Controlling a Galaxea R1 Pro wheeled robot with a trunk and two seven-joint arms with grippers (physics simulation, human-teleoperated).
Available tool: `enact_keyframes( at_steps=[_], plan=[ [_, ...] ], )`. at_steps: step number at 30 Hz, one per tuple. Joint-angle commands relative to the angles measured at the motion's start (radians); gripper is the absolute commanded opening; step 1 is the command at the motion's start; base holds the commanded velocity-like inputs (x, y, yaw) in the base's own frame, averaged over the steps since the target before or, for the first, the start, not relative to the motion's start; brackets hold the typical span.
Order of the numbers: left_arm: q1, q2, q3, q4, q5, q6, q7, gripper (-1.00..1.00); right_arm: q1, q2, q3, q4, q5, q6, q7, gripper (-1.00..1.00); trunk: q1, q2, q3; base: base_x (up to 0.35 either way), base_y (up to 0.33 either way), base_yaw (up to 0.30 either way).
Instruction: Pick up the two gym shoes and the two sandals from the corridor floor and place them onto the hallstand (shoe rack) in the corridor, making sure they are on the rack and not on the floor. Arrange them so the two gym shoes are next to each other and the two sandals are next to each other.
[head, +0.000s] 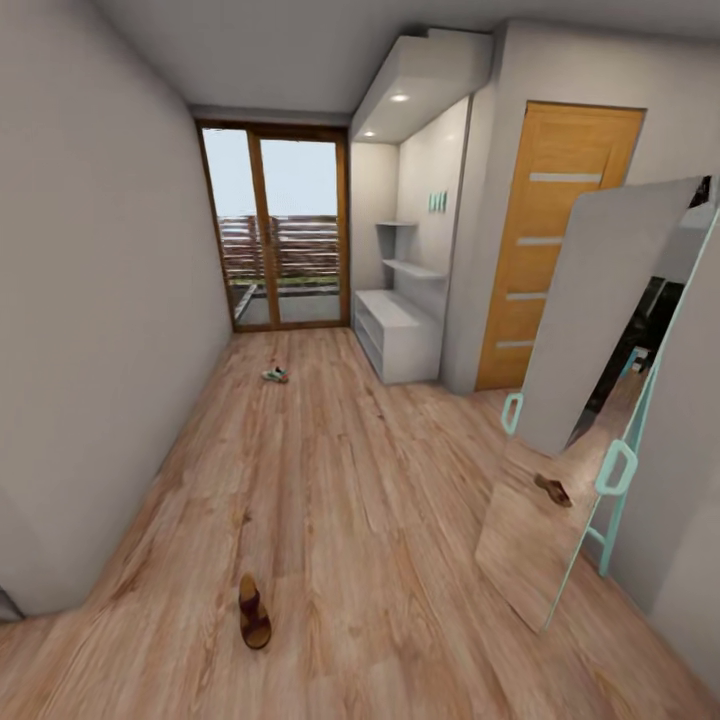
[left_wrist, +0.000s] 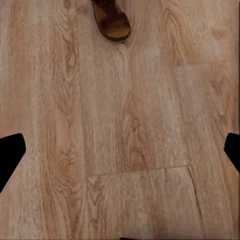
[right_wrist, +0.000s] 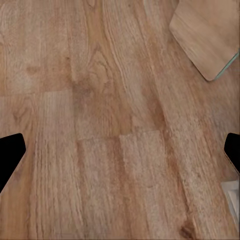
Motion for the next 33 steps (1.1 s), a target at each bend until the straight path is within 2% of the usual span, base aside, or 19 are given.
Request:
enact_keyframes(
  at_steps=[1,15,33],
  plan=[
    [-0.001,0.000,0.003,0.001,0.000,-0.003,-0.001,1.00,0.000,0.000,0.001,0.001,0.002,-0.003,0.000,1.00,0.000,0.000,-0.002,0.300,-0.167,0.000],
    [-0.002,0.000,0.003,0.000,0.001,-0.003,-0.001,1.00,0.000,0.003,0.000,0.000,0.001,-0.002,0.001,1.00,0.000,0.000,-0.020,0.301,-0.167,0.000],
    [-0.002,0.000,0.010,-0.001,0.007,-0.003,-0.001,1.00,-0.001,0.003,0.001,0.001,0.002,-0.002,0.001,1.00,0.000,0.000,-0.023,0.312,-0.119,0.000]
  ],
)
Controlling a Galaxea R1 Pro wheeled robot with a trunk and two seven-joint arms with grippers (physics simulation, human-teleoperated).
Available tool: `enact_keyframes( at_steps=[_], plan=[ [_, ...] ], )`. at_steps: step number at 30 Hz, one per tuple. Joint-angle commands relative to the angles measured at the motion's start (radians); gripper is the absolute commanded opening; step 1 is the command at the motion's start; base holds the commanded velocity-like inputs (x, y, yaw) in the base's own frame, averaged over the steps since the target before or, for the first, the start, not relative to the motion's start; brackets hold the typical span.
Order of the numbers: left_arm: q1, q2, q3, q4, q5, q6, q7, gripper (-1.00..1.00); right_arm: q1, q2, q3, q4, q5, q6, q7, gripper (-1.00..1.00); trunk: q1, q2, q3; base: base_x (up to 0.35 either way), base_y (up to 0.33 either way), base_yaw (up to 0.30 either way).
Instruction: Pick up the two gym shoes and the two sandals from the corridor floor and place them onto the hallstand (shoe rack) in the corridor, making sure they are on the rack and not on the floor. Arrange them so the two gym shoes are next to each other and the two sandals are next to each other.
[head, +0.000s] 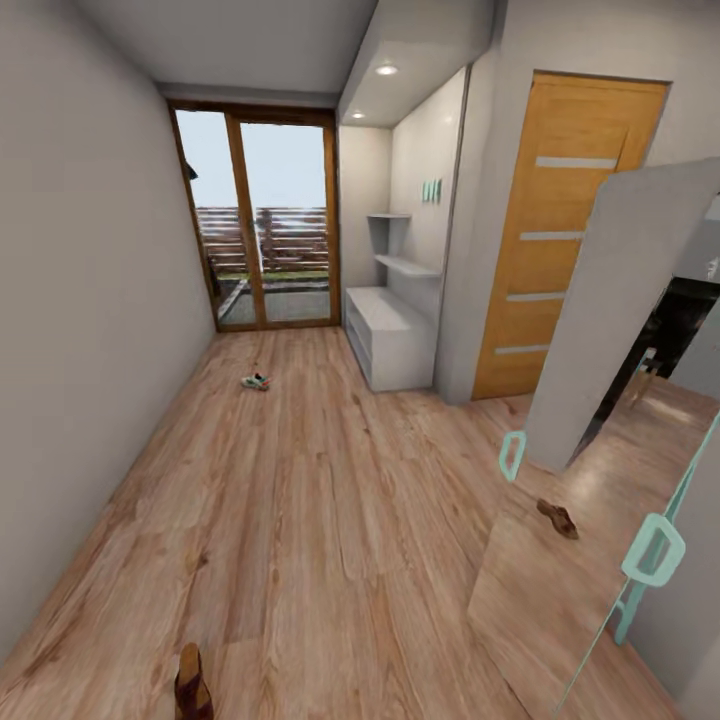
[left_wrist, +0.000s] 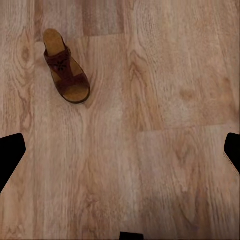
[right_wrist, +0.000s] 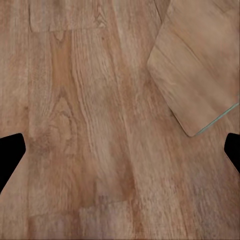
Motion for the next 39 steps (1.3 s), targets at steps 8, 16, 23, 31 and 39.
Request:
enact_keyframes(
  at_steps=[8,16,23,31,39],
  plan=[
    [-0.001,0.000,0.002,0.001,0.002,-0.003,-0.001,1.00,0.000,-0.001,0.001,0.001,0.002,-0.003,0.000,1.00,0.001,0.000,-0.001,0.338,-0.004,0.000],
    [-0.001,0.001,0.002,0.001,0.003,-0.003,-0.001,1.00,-0.001,0.000,0.001,0.001,0.002,-0.003,0.000,1.00,0.001,0.000,-0.006,0.339,0.076,0.051],
    [-0.001,0.001,0.002,0.001,-0.002,-0.003,-0.001,1.00,0.000,0.000,0.001,0.001,0.002,-0.003,0.000,1.00,0.001,0.000,-0.014,0.330,0.129,0.134],
    [-0.001,0.001,0.002,0.001,-0.006,-0.003,-0.001,1.00,0.000,0.000,0.001,0.001,0.002,-0.003,0.000,1.00,0.001,0.000,-0.020,0.327,0.072,0.085],
    [-0.001,0.001,0.002,0.001,-0.004,-0.003,-0.001,1.00,-0.001,0.000,0.001,0.001,0.002,-0.003,0.000,1.00,0.001,0.000,-0.021,0.304,-0.059,0.011]
  ],
)
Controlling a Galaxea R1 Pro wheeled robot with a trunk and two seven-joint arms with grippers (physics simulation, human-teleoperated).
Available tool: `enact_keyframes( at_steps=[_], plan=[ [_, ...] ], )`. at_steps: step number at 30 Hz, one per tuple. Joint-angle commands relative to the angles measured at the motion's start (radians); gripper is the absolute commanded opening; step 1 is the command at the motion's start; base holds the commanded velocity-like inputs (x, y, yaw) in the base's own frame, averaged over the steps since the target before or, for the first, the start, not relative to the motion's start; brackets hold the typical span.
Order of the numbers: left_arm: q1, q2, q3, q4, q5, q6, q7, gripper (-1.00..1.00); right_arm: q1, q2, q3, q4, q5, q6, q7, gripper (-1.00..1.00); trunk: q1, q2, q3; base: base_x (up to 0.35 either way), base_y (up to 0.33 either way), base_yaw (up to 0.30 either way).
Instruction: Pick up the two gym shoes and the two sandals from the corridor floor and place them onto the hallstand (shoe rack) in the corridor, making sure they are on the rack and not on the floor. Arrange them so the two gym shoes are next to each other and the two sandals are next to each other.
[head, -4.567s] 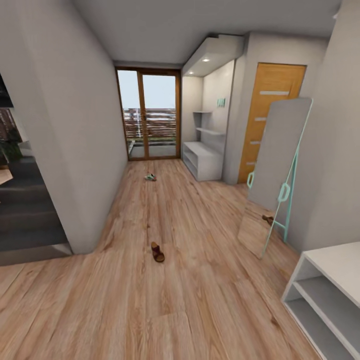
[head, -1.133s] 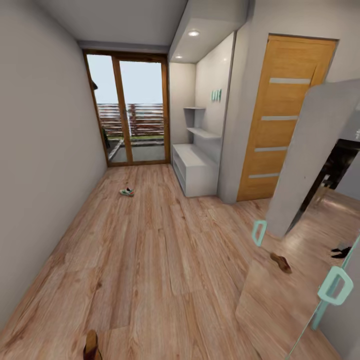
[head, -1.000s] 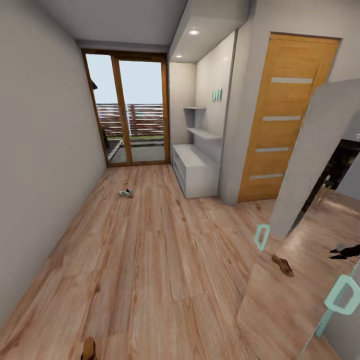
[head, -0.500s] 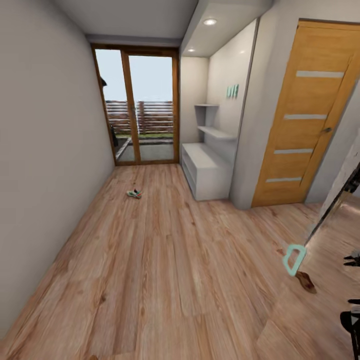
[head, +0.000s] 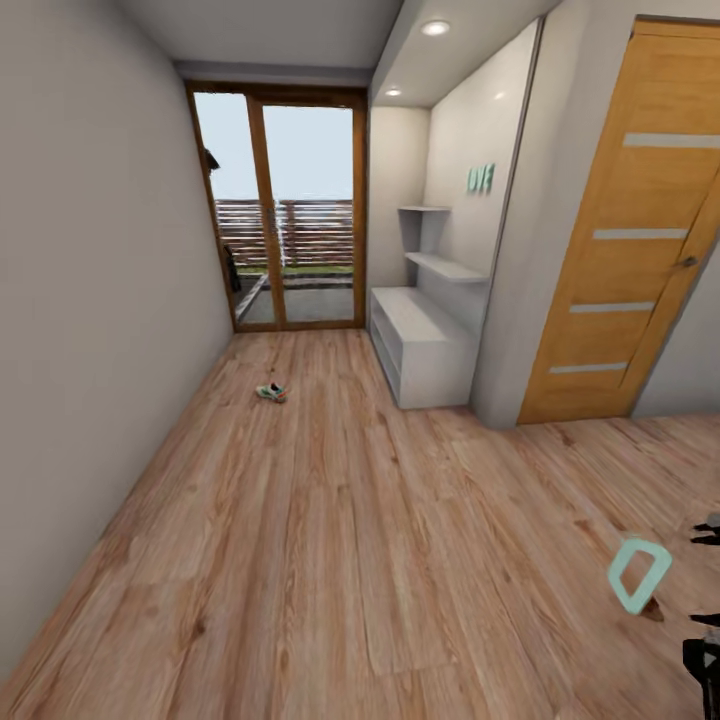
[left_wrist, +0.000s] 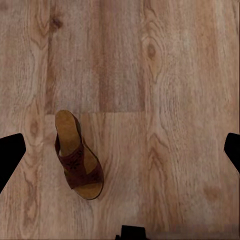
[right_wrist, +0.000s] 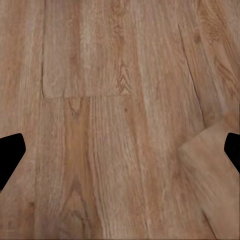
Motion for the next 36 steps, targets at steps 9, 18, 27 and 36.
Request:
enact_keyframes(
  at_steps=[9,18,27,36],
  plan=[
    [-0.001,0.000,0.003,0.000,-0.001,-0.003,-0.001,1.00,0.000,0.000,0.001,0.001,0.002,-0.003,0.000,1.00,0.000,0.000,-0.001,0.289,-0.138,0.001],
    [-0.001,-0.002,0.003,0.000,-0.003,-0.003,-0.001,1.00,-0.001,-0.001,0.001,0.001,0.002,-0.003,0.000,1.00,0.000,0.000,-0.001,0.265,-0.132,0.000],
    [-0.001,-0.003,0.003,0.000,-0.004,-0.003,-0.001,1.00,-0.001,0.000,0.001,0.001,0.002,-0.003,0.000,1.00,0.000,0.000,-0.001,0.041,-0.018,0.000],
    [-0.001,-0.005,0.002,0.000,-0.004,-0.004,-0.001,1.00,-0.001,-0.001,0.001,0.001,0.002,-0.003,0.000,1.00,0.000,0.000,-0.004,0.020,-0.001,0.147]
  ],
)
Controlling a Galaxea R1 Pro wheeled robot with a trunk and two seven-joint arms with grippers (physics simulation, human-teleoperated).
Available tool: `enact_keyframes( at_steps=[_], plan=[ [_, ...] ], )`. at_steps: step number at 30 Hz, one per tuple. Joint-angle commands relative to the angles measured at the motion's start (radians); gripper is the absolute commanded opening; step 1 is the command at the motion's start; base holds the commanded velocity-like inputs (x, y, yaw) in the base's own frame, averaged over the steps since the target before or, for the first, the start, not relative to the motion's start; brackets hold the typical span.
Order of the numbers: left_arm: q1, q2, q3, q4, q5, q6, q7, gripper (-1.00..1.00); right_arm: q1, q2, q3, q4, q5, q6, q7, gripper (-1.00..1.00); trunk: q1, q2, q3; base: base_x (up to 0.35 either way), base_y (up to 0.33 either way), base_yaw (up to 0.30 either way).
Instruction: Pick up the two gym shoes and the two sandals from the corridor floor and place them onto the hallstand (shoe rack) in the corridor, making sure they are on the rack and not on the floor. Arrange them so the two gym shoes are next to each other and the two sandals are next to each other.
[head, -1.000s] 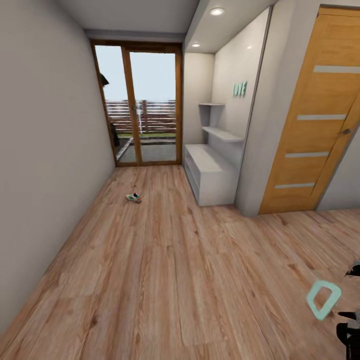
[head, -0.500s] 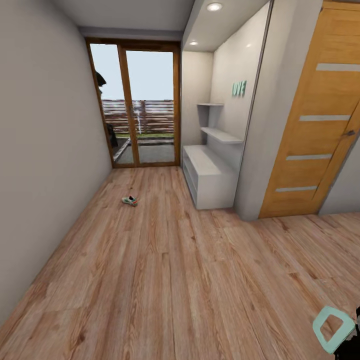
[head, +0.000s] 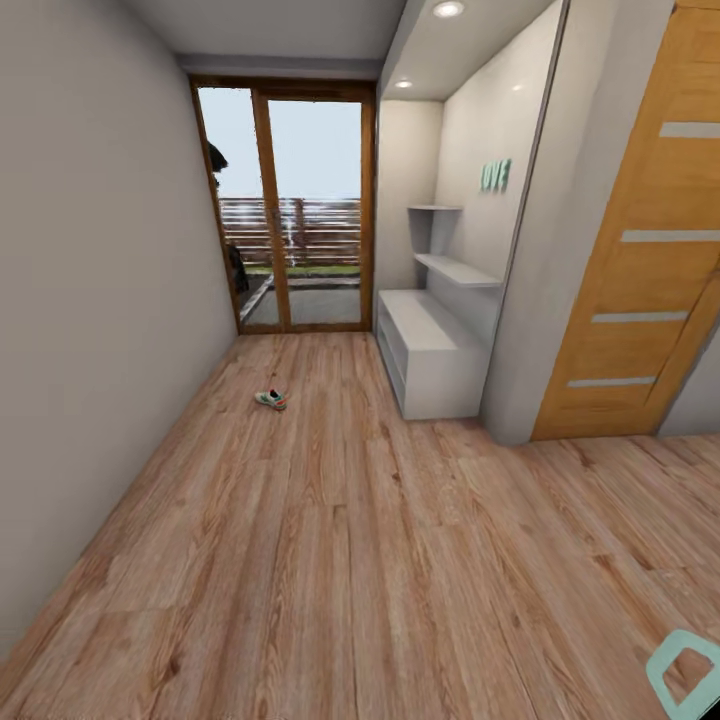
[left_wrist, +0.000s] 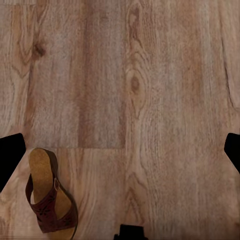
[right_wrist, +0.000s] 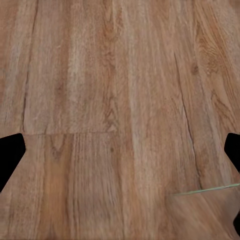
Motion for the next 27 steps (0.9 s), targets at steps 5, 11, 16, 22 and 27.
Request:
enact_keyframes(
  at_steps=[5,11,16,22,27],
  plan=[
    [-0.001,-0.001,-0.002,0.001,-0.001,-0.004,-0.001,1.00,0.000,0.000,0.001,0.000,0.002,-0.003,0.000,1.00,0.000,0.000,-0.003,0.012,0.000,0.129],
    [-0.001,-0.001,-0.005,0.001,0.000,-0.004,-0.001,1.00,0.000,0.000,0.001,0.000,0.002,-0.003,0.000,1.00,0.000,0.000,-0.003,0.042,-0.022,0.027],
    [-0.001,0.000,-0.005,0.001,0.000,-0.004,-0.001,1.00,0.000,0.000,0.001,0.000,0.002,-0.003,0.000,1.00,0.000,0.000,-0.003,0.170,-0.113,0.006],
    [-0.001,0.002,-0.004,0.001,0.007,-0.003,-0.001,1.00,0.000,0.000,0.001,0.000,0.002,-0.003,0.000,1.00,0.000,0.000,-0.003,0.264,-0.119,0.001],
    [-0.001,0.002,-0.002,0.001,0.010,-0.003,-0.001,1.00,0.000,0.000,0.001,0.000,0.002,-0.003,0.000,1.00,0.000,0.000,-0.003,0.329,-0.017,0.000]
  ],
)
